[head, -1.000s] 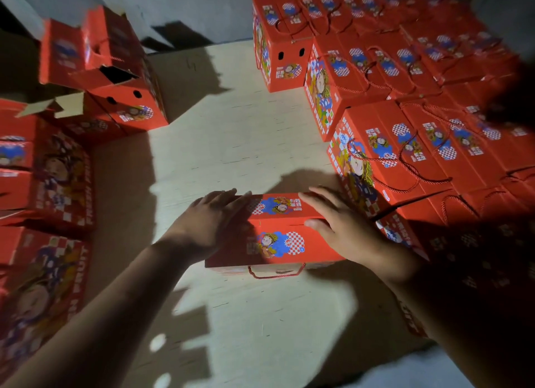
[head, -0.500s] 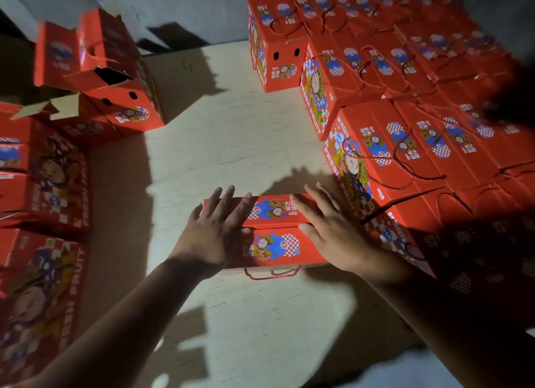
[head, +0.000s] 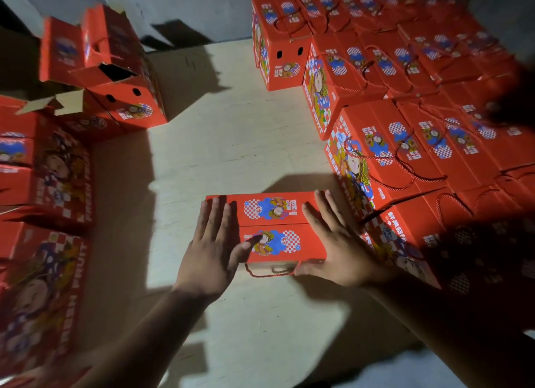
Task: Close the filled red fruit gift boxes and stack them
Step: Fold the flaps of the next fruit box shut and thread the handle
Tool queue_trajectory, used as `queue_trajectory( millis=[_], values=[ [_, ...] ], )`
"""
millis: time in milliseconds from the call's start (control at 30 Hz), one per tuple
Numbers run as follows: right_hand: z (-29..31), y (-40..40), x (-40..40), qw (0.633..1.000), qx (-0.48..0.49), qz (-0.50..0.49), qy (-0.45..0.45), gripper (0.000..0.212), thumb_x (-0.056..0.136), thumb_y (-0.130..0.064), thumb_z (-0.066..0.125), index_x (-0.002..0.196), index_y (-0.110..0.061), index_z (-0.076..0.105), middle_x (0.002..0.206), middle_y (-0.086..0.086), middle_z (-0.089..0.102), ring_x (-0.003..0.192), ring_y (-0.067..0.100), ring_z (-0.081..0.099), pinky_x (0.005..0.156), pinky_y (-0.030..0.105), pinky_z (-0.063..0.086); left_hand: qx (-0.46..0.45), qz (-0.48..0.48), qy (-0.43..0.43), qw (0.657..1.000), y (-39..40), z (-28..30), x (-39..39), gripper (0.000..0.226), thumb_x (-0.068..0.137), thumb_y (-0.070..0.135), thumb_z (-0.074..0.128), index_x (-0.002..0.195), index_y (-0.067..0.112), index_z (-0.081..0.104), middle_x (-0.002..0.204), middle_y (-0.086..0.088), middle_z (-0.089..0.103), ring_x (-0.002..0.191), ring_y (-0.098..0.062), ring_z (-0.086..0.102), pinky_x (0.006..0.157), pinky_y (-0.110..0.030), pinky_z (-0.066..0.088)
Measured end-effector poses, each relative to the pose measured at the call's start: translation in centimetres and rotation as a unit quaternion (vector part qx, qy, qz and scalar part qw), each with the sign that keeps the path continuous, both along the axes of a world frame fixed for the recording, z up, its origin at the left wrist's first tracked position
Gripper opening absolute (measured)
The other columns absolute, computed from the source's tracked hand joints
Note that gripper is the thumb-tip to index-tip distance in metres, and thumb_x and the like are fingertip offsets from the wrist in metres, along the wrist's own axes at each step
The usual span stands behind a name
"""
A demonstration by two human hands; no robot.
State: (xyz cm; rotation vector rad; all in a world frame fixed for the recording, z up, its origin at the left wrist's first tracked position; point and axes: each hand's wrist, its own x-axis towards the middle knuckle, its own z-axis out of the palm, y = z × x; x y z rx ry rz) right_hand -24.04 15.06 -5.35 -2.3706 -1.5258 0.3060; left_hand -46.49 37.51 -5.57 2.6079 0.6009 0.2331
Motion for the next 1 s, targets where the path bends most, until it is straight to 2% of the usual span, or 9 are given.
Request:
queue_trajectory(
  millis=[100, 233, 400, 533, 667, 800, 867, 933, 1000],
  values=[
    [-0.6, -1.3, 0.4, 0.999, -0.001, -0.031, 0.020, 0.144, 0.061, -0.096, 0.066, 0.168, -0.025, 0.000, 0.175, 0.002, -0.014, 0.162, 0.021, -0.011, 0.124, 0.046, 0.006, -0.171, 0.118, -0.049, 0.977, 0.1, -0.5, -1.1, 0.086, 0.104, 0.066, 0.042, 0.168, 0.030, -0.002, 0.174, 0.015, -0.014, 0.159, -0.004, -0.003, 0.126, -0.033, 0.015],
    [-2.0, -3.2, -0.5, 0.994, 0.033, -0.083, 0.065, 0.140, 0.065, -0.066, 0.086, 0.168, -0.028, 0.000, 0.176, -0.005, -0.010, 0.162, 0.013, -0.002, 0.124, 0.047, 0.022, -0.364, 0.268, -0.085, 0.888, 0.3, -0.9, -2.8, 0.090, 0.096, 0.063, 0.056, 0.167, 0.028, 0.015, 0.172, 0.013, 0.017, 0.154, 0.003, 0.020, 0.126, -0.027, 0.021],
    [-1.8, -2.0, -2.8, 0.987, 0.018, -0.105, -0.121, 0.118, 0.072, -0.064, 0.081, 0.166, -0.020, 0.024, 0.176, 0.006, 0.009, 0.162, 0.028, 0.009, 0.128, 0.055, 0.019, -0.498, 0.205, -0.132, 0.832, -0.4, -0.2, -3.1, 0.060, 0.098, 0.060, 0.056, 0.153, 0.038, 0.050, 0.152, 0.018, 0.055, 0.144, -0.002, 0.047, 0.122, -0.039, 0.033],
    [-0.7, 1.4, -6.3, 0.989, 0.055, -0.046, -0.130, 0.092, 0.083, -0.062, 0.068, 0.160, -0.021, 0.040, 0.171, 0.009, 0.026, 0.160, 0.032, 0.017, 0.126, 0.063, 0.016, -0.508, 0.177, -0.115, 0.835, -1.2, 0.5, -3.1, 0.054, 0.095, 0.066, 0.057, 0.148, 0.062, 0.043, 0.152, 0.030, 0.050, 0.142, 0.005, 0.045, 0.115, -0.039, 0.034],
    [1.8, 6.7, -5.7, 0.995, 0.092, 0.009, -0.030, 0.074, 0.093, -0.064, 0.061, 0.152, -0.020, 0.052, 0.158, 0.006, 0.047, 0.149, 0.030, 0.038, 0.123, 0.054, 0.027, -0.495, 0.181, -0.100, 0.844, -1.6, 0.4, -4.3, 0.063, 0.092, 0.075, 0.057, 0.150, 0.057, 0.043, 0.152, 0.028, 0.051, 0.144, 0.002, 0.044, 0.120, -0.047, 0.035],
    [3.8, 11.5, -0.4, 0.985, -0.093, -0.135, 0.052, 0.077, 0.094, -0.074, 0.051, 0.150, -0.020, 0.049, 0.146, 0.012, 0.059, 0.135, 0.038, 0.052, 0.115, 0.049, 0.041, -0.483, 0.212, -0.057, 0.848, -2.8, 0.1, -6.3, 0.072, 0.086, 0.084, 0.054, 0.150, 0.053, 0.045, 0.147, 0.027, 0.056, 0.141, 0.002, 0.047, 0.122, -0.052, 0.036],
    [4.5, 13.0, 2.0, 0.959, -0.197, -0.177, 0.102, 0.078, 0.085, -0.086, 0.050, 0.133, -0.028, 0.064, 0.128, 0.004, 0.072, 0.122, 0.035, 0.063, 0.101, 0.037, 0.051, -0.491, 0.248, -0.059, 0.833, -3.8, -0.3, -7.1, 0.073, 0.080, 0.084, 0.059, 0.146, 0.052, 0.051, 0.141, 0.028, 0.060, 0.136, 0.003, 0.051, 0.119, -0.050, 0.041],
    [5.3, 14.1, 3.1, 0.945, -0.181, -0.177, 0.205, 0.045, 0.083, -0.075, 0.069, 0.106, -0.038, 0.078, 0.093, -0.011, 0.078, 0.100, 0.027, 0.072, 0.079, 0.023, 0.056, -0.483, 0.285, -0.037, 0.827, -5.1, -0.9, -7.5, 0.075, 0.080, 0.077, 0.069, 0.147, 0.047, 0.050, 0.143, 0.024, 0.058, 0.133, -0.001, 0.054, 0.117, -0.042, 0.043],
    [5.4, 15.1, 3.3, 0.931, -0.088, -0.192, 0.298, 0.029, 0.084, -0.040, 0.086, 0.108, -0.027, 0.077, 0.092, -0.002, 0.078, 0.093, 0.025, 0.075, 0.082, 0.031, 0.060, -0.452, 0.284, 0.019, 0.845, -6.6, -1.9, -7.6, 0.077, 0.092, 0.055, 0.070, 0.158, 0.030, 0.038, 0.154, 0.008, 0.052, 0.133, -0.010, 0.056, 0.114, -0.034, 0.042]
  ],
)
